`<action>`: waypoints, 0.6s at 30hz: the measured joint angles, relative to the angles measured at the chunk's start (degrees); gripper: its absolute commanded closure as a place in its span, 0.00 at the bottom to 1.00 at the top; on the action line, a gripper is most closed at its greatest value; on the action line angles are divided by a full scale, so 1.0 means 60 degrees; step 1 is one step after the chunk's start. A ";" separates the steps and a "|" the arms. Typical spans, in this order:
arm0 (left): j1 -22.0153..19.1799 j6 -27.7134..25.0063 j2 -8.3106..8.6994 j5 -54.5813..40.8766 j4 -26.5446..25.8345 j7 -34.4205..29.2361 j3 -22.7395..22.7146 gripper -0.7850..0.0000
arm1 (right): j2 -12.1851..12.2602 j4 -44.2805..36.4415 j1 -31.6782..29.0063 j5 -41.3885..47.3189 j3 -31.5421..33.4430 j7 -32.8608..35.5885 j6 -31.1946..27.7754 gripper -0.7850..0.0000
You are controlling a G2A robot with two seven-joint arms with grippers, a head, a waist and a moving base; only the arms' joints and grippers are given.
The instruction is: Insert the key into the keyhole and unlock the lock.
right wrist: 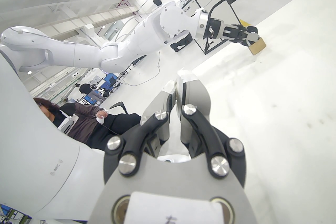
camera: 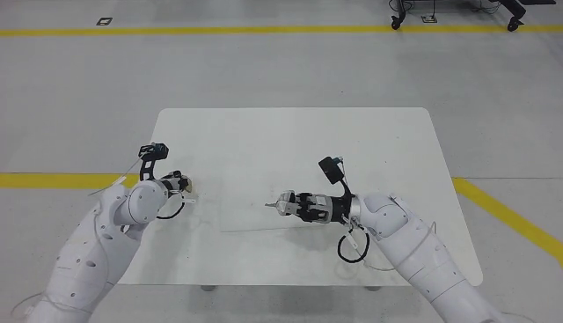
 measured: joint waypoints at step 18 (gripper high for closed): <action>0.1852 -0.3897 0.0167 -0.2387 -0.1563 0.1176 -0.1366 1.00 | 0.0000 0.0000 0.0000 0.0000 0.0000 0.0000 0.0000 1.00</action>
